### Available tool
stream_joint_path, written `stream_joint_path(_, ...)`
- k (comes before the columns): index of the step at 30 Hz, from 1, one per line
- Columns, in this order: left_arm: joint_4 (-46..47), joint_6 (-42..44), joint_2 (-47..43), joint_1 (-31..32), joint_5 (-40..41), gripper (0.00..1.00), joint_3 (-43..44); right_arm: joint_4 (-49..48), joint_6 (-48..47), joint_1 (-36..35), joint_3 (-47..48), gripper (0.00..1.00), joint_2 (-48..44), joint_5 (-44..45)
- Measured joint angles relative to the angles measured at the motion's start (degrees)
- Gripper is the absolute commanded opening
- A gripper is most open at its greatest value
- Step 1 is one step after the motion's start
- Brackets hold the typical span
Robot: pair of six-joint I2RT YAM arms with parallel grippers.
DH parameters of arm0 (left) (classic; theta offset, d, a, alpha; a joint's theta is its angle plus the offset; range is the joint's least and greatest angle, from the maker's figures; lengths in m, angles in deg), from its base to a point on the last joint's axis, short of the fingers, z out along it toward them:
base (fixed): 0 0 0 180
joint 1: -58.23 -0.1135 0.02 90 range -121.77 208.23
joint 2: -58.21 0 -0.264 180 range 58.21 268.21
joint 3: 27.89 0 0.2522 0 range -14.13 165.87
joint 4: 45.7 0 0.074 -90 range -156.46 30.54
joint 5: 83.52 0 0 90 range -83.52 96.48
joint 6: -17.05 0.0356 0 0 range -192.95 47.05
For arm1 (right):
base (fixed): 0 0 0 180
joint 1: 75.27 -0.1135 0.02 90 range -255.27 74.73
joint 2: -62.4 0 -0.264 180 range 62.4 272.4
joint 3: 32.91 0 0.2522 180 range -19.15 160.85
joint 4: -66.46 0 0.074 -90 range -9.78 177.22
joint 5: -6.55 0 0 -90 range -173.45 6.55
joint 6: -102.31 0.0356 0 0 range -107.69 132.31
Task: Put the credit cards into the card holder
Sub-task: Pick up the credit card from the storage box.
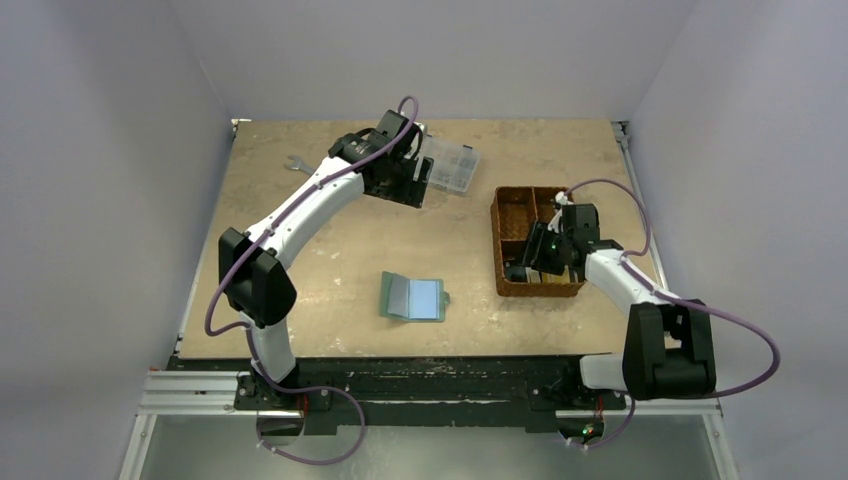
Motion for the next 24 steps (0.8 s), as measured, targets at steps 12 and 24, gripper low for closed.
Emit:
stream_joint_path(12,0.0,0.0,0.0,0.0,0.0,0.74,0.0,2.6,0.1,-0.4,2.1,0.5,4.8,4.2)
stream_joint_path(24,0.0,0.0,0.0,0.0,0.0,0.74,0.0,-1.8,0.3,-0.8,0.8,0.45,4.5,-4.6)
